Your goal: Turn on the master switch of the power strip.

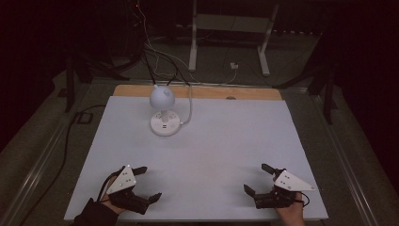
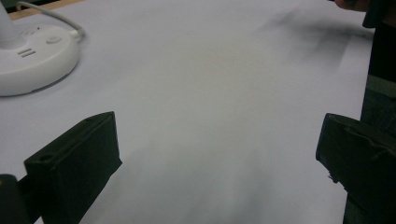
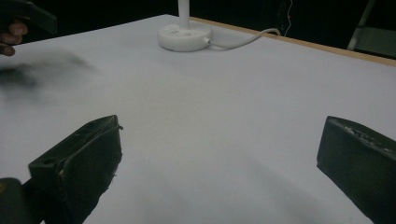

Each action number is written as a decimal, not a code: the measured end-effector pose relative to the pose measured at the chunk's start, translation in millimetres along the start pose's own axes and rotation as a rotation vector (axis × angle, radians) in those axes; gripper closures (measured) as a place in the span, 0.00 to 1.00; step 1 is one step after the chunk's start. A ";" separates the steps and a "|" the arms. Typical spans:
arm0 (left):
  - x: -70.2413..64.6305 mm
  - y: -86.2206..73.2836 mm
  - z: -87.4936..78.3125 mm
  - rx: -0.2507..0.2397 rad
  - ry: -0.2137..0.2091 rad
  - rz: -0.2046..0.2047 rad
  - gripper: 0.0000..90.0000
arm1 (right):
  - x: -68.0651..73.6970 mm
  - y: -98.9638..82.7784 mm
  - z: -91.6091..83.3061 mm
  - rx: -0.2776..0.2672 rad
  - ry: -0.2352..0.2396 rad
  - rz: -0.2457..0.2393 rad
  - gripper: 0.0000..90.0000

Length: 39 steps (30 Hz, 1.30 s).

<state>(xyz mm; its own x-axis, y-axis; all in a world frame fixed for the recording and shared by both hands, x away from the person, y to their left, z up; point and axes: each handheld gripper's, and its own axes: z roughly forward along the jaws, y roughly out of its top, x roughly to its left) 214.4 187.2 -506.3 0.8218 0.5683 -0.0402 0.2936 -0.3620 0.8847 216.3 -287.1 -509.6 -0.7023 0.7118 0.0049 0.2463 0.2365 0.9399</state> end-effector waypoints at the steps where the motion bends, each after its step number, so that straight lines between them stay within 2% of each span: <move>1: 0.1 1.0 -0.3 -0.003 -0.002 0.001 0.00 | 0.1 0.0 -0.1 0.000 0.002 0.000 0.00; 14: -0.1 18.3 -6.4 -0.004 -0.022 0.033 0.00 | 0.0 0.8 -1.7 -0.012 0.003 0.007 0.00; 25: 3.6 30.4 -7.1 0.003 -0.025 0.033 0.00 | 0.1 0.9 -1.7 -0.012 0.005 0.006 0.00; 30: 6.3 37.4 -7.8 0.001 -0.028 0.021 0.00 | -0.4 0.8 -1.9 -0.012 0.004 0.006 0.00; 39: 10.3 50.3 -5.6 0.000 -0.019 0.036 0.00 | -0.5 0.4 -1.1 -0.009 0.009 0.011 0.00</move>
<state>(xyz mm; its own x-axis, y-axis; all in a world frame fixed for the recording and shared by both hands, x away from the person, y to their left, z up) 234.9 179.1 -459.7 0.8410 0.5408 -0.0171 0.2636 -0.3820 0.8858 216.0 -288.1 -508.9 -0.7055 0.7085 0.0187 0.2481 0.2222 0.9429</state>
